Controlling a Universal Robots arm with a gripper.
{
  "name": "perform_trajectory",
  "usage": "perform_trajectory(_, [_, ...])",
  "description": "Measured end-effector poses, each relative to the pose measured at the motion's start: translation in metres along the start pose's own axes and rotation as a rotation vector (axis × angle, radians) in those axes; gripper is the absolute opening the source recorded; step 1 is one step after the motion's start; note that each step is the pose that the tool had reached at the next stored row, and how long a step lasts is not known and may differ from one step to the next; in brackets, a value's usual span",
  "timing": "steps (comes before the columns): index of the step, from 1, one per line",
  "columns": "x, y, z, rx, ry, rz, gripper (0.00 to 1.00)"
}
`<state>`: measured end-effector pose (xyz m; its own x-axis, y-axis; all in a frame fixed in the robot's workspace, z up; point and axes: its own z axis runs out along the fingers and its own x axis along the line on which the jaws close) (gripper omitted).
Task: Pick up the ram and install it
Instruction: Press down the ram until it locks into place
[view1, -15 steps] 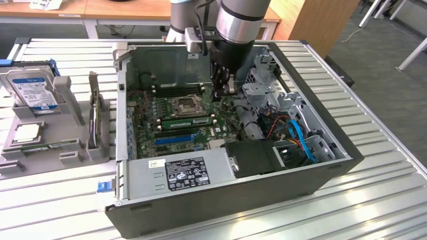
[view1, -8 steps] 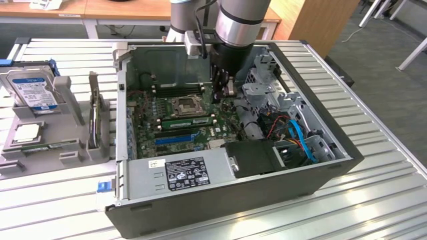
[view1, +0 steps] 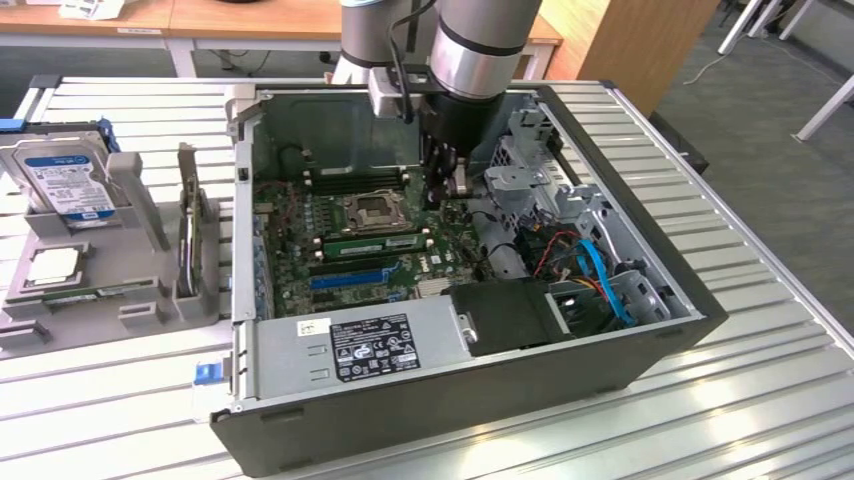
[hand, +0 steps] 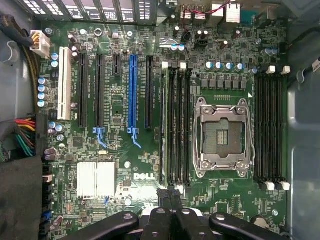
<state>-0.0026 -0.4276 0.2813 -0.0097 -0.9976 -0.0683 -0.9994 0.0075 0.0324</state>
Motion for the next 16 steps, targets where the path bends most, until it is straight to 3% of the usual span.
perform_trajectory(16, [0.001, -0.0003, 0.011, 0.0026, -0.0001, 0.0, 0.1])
